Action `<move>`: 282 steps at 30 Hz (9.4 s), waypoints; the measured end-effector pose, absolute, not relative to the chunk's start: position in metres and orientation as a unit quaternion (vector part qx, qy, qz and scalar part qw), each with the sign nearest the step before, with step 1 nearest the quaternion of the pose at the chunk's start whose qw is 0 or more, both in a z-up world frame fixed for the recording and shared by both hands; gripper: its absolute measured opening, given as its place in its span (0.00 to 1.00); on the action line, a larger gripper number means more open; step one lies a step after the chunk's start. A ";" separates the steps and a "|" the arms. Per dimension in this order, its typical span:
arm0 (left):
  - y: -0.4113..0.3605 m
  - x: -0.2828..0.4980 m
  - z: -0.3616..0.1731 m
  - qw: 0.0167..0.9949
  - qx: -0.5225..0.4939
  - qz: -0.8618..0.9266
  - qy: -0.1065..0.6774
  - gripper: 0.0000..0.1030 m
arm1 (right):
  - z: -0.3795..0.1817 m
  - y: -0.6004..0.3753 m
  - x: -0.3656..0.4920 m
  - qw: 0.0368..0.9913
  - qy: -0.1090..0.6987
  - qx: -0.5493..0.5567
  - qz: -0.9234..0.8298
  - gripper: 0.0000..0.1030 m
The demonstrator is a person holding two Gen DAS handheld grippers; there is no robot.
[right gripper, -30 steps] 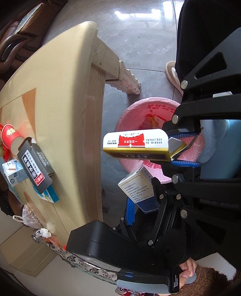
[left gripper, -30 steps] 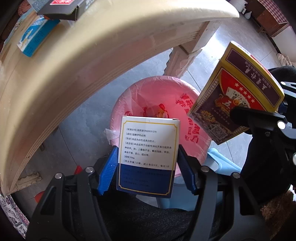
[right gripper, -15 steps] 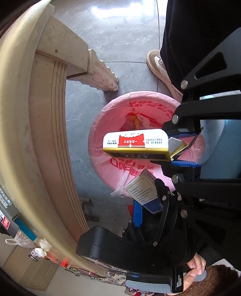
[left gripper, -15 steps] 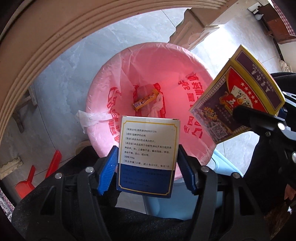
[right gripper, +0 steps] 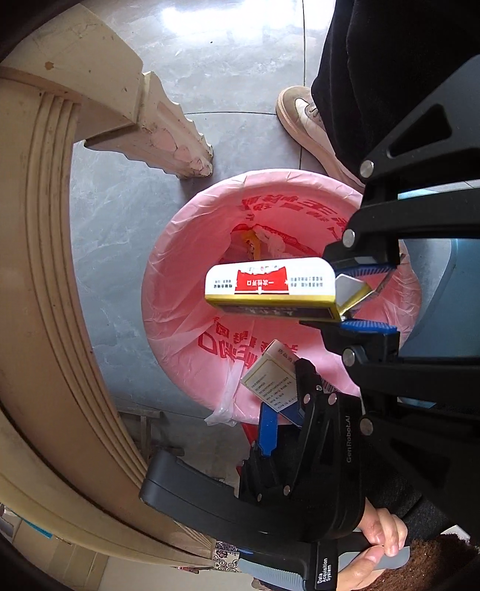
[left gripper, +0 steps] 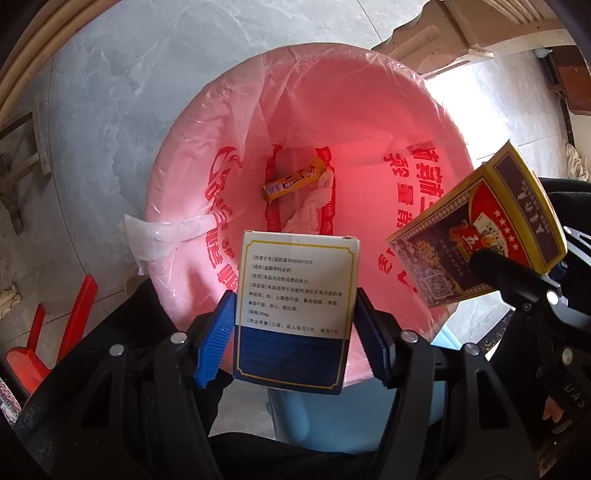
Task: Collect trash
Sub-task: 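Open the left tool over the bin while the right tool releases the yellow box, then raise both open tools from the bin back toward the table, then reach the right tool to the black box and grasp it, then grasp the blue-and-white medicine box with the left tool while the right tool holds the black box, then lift the medicine box with the left tool while the right tool lifts the black box, then carry the medicine box in the left tool while the right tool carries the black box to the bin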
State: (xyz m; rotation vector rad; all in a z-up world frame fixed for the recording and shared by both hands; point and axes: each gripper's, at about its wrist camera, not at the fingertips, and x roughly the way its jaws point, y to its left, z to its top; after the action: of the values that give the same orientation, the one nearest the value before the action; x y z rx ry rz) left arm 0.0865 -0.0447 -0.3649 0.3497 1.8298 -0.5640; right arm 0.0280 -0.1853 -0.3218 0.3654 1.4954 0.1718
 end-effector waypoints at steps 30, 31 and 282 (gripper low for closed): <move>-0.037 0.100 -0.362 0.578 0.157 -0.215 0.771 0.75 | -0.323 -0.179 0.025 0.716 0.681 0.138 0.067 0.53; -0.036 0.100 -0.361 0.580 0.157 -0.214 0.770 0.75 | -0.322 -0.178 0.025 0.716 0.681 0.137 0.067 0.53; -0.009 0.212 -0.141 0.761 0.149 -0.132 0.617 0.60 | -0.097 -0.157 0.181 0.841 0.539 -0.032 0.047 0.52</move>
State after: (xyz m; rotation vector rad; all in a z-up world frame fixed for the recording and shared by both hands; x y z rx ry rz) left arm 0.2121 -0.0088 -0.1410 0.3251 1.3428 -0.2878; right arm 0.1807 -0.1566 -0.0972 -0.0682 1.1388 0.0986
